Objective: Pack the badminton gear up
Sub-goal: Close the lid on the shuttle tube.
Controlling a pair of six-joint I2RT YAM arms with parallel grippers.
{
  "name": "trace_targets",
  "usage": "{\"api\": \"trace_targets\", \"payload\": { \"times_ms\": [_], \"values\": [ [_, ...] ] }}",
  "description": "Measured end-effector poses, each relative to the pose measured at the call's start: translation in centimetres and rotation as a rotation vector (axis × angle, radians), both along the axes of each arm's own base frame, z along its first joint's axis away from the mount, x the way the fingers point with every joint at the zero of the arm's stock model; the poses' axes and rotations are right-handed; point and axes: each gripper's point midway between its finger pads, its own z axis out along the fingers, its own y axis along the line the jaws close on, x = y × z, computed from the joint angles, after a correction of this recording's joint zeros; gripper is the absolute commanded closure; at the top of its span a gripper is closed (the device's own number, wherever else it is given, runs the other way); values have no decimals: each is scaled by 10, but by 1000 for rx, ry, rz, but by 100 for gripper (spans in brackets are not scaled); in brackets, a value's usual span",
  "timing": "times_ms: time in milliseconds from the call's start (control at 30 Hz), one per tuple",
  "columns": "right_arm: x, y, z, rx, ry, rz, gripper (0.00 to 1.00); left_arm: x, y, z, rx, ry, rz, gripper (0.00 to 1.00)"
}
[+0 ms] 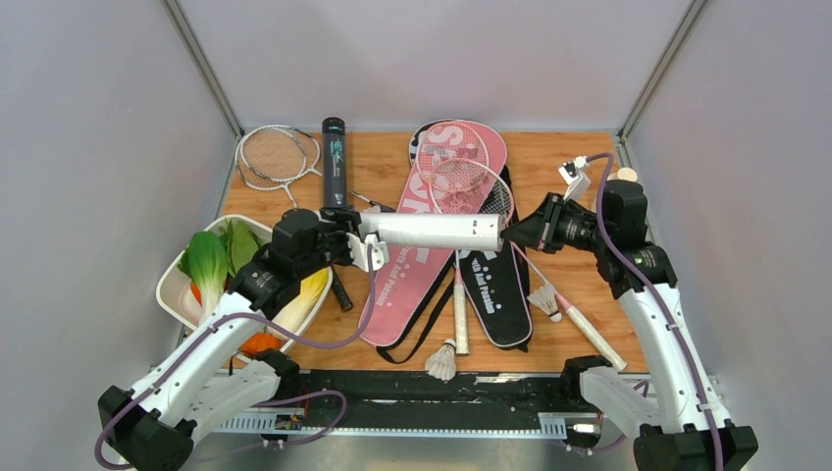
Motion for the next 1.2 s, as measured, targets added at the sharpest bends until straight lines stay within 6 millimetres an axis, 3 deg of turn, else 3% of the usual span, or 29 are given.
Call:
{"api": "trace_targets", "payload": {
  "times_ms": [267, 467, 567, 1200],
  "values": [
    [-4, 3, -3, -9, -9, 50, 100, 1, 0, 1, 15, -14, -14, 81],
    [-8, 1, -12, -30, 20, 58, 70, 1, 0, 1, 32, -28, -28, 82],
    [-8, 0, -14, -37, 27, 48, 61, 1, 0, 1, 32, -28, -26, 82],
    [-9, 6, 24, 46, -68, 51, 55, -5, 2, 10, 5, -43, -24, 83]
  ]
}}
